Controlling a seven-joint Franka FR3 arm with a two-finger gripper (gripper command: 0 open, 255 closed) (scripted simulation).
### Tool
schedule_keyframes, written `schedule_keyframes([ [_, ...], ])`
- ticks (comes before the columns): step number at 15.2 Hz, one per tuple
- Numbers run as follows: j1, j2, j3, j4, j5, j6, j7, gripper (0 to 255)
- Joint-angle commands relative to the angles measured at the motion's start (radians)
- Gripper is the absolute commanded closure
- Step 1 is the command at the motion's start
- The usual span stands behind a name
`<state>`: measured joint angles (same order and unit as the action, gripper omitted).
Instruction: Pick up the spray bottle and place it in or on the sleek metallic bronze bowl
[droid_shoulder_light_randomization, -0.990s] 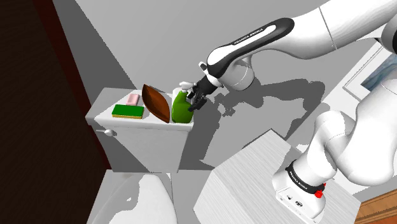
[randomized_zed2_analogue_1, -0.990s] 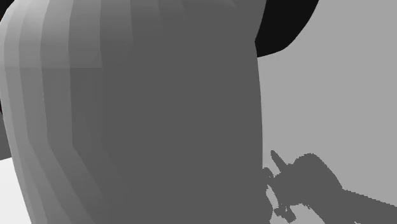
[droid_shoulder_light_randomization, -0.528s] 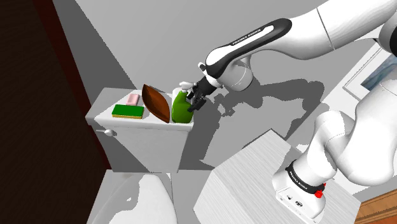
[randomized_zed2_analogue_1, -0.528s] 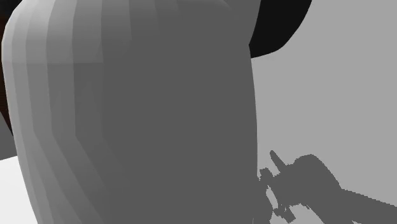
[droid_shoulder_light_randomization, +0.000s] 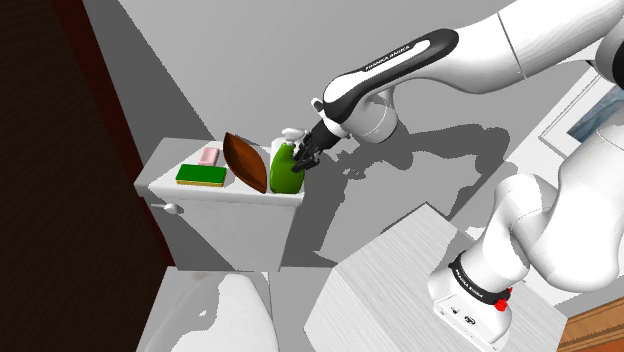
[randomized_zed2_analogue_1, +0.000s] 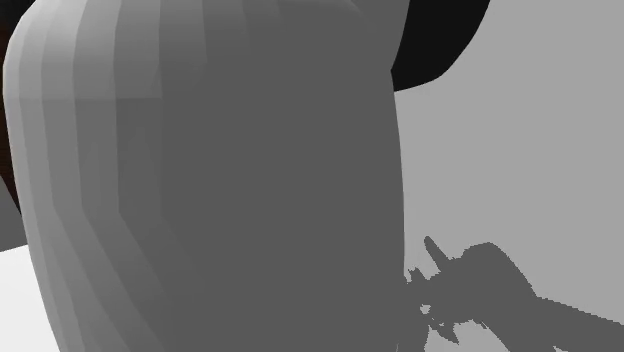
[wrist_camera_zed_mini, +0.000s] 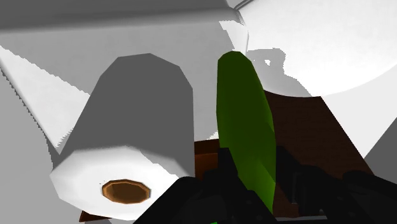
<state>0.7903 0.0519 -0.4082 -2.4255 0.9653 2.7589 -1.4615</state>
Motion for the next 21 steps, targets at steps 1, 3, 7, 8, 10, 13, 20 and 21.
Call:
schedule_keyframes([
  [1, 0.0, 0.001, 0.0, -0.001, 0.0, 0.0, 0.0, 255],
  [3, 0.001, -0.013, -0.003, -0.003, -0.029, -0.003, 0.026, 255],
  [7, -0.001, -0.065, -0.012, -0.01, -0.141, -0.022, 0.124, 255],
  [8, -0.002, -0.078, -0.012, -0.011, -0.168, -0.028, 0.148, 255],
  [10, -0.007, -0.102, -0.012, -0.011, -0.22, -0.041, 0.193, 255],
  [13, -0.017, -0.137, -0.01, -0.008, -0.292, -0.064, 0.257, 255],
  [20, -0.048, -0.207, 0.008, 0.012, -0.428, -0.129, 0.381, 255],
  [21, -0.052, -0.216, 0.011, 0.017, -0.444, -0.14, 0.396, 255],
])
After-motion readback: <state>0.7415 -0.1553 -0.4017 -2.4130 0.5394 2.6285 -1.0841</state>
